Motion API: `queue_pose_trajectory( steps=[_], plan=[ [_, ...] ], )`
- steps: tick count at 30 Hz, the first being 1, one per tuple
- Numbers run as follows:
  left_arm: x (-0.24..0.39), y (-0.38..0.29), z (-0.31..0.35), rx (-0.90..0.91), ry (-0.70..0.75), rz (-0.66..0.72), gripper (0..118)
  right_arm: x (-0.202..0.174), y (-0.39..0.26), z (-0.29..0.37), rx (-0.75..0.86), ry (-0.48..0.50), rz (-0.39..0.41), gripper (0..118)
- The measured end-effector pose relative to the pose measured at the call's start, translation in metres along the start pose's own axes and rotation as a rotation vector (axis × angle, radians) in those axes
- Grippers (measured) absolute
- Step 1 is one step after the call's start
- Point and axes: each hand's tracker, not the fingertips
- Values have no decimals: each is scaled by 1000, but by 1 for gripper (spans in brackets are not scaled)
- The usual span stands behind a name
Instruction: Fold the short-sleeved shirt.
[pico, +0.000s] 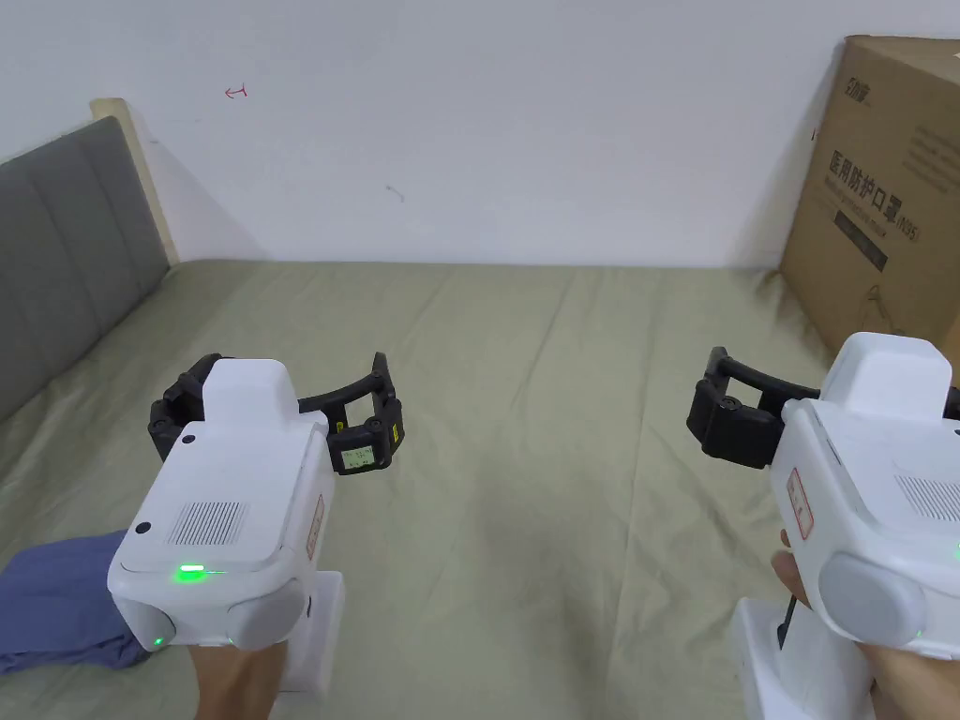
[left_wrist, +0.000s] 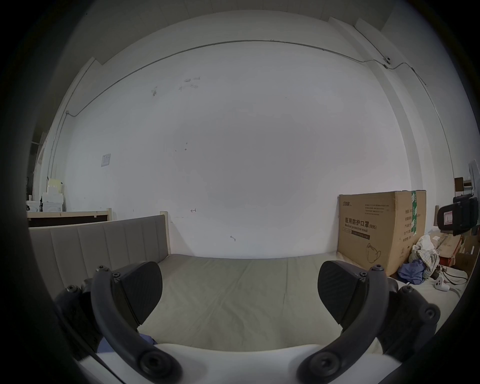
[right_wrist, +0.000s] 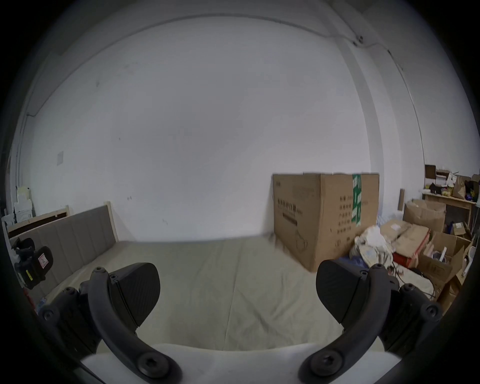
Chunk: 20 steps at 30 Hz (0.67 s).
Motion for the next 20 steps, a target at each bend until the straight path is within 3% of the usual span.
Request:
queue_pose_trajectory(
  steps=[20],
  plan=[
    [1, 0, 0, 4, -5, -6, 118, 4, -1, 5, 22, 29, 40, 118]
  ],
)
